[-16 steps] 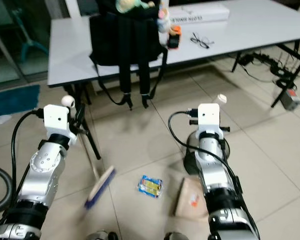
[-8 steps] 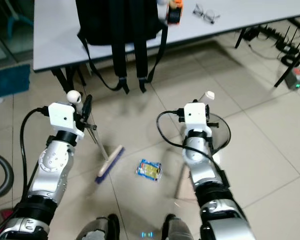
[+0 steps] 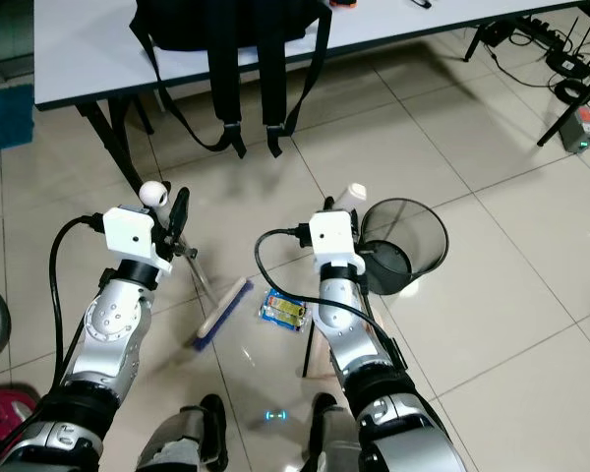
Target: Sweep floor
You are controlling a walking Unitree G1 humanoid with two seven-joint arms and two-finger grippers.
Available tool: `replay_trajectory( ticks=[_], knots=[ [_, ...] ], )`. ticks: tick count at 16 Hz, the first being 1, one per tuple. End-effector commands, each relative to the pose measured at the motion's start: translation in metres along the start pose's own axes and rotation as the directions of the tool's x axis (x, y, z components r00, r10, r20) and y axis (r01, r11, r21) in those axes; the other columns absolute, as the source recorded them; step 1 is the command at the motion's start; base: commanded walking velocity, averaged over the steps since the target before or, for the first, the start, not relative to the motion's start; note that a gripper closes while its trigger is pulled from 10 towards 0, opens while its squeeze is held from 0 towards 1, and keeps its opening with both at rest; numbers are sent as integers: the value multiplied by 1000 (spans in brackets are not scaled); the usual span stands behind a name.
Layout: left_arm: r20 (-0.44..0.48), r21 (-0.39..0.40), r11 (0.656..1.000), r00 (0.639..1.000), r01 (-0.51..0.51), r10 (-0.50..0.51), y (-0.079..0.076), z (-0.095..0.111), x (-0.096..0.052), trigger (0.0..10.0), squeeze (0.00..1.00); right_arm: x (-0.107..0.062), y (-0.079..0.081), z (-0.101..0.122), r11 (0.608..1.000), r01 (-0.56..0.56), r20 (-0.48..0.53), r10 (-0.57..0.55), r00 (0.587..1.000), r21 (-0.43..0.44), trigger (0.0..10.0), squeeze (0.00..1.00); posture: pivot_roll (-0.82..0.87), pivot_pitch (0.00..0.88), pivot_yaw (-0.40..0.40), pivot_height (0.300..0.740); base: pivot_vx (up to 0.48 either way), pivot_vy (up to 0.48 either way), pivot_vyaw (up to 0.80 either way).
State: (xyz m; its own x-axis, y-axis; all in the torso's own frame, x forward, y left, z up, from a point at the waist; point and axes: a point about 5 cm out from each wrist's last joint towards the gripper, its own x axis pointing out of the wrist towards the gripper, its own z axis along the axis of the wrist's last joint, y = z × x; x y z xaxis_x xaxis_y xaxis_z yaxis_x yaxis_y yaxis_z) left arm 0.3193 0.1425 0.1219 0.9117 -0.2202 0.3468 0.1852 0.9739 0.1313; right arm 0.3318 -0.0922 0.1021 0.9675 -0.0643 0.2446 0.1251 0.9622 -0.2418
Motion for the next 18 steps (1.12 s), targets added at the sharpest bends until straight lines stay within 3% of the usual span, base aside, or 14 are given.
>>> replay_trajectory(
  ticks=[1, 4, 6, 10, 12, 13, 14, 18],
  knots=[
    [-14, -50, 999, 1000, 20, -20, -8, -5, -2, 10000, 0, -6, 4, -8, 1000, -13, -33, 12, 999, -3, 10000, 0, 40, 335, -1, 740, 0, 0, 0],
    [-5, -225, 968, 993, 113, -117, -33, -6, 2, 10000, 0, -6, 4, -12, 1000, 18, -86, -16, 996, 17, 10000, 0, 33, 331, -1, 740, 0, 0, 0],
    [47, -282, 935, 977, 214, -209, -45, 2, 8, 10000, 0, -5, 2, -15, 999, 29, -106, -27, 994, 15, 10000, 0, 33, 322, -2, 740, 0, 0, 0],
    [120, -322, 887, 943, 332, -310, -53, 16, 19, 10000, 0, -1, -4, -16, 999, 40, -123, -37, 992, 16, 10000, 0, 33, 294, -2, 740, 0, 0, 0],
    [126, -251, 902, 936, 351, -329, -47, 22, 26, 10000, 0, 4, -11, -16, 994, 81, -146, -69, 987, 79, 10000, 0, 33, 256, -5, 740, 0, 0, 0],
    [100, -183, 911, 929, 370, -357, -42, 22, 28, 10000, 0, 5, -17, -17, 989, 110, -163, -93, 982, 98, 10000, 0, 37, 235, -6, 740, 0, 0, 0],
    [73, -56, 910, 911, 411, -407, -32, 24, 30, 10000, 0, 6, -30, -20, 977, 170, -182, -145, 973, 130, 10000, 0, 39, 219, -5, 740, 0, 0, 0],
    [42, 57, 896, 896, 440, -442, 0, 31, 32, 10000, 0, 4, -53, -29, 952, 249, -229, -206, 951, 179, 10000, 0, 49, 142, 2, 740, 0, 0, 0]
  ],
)
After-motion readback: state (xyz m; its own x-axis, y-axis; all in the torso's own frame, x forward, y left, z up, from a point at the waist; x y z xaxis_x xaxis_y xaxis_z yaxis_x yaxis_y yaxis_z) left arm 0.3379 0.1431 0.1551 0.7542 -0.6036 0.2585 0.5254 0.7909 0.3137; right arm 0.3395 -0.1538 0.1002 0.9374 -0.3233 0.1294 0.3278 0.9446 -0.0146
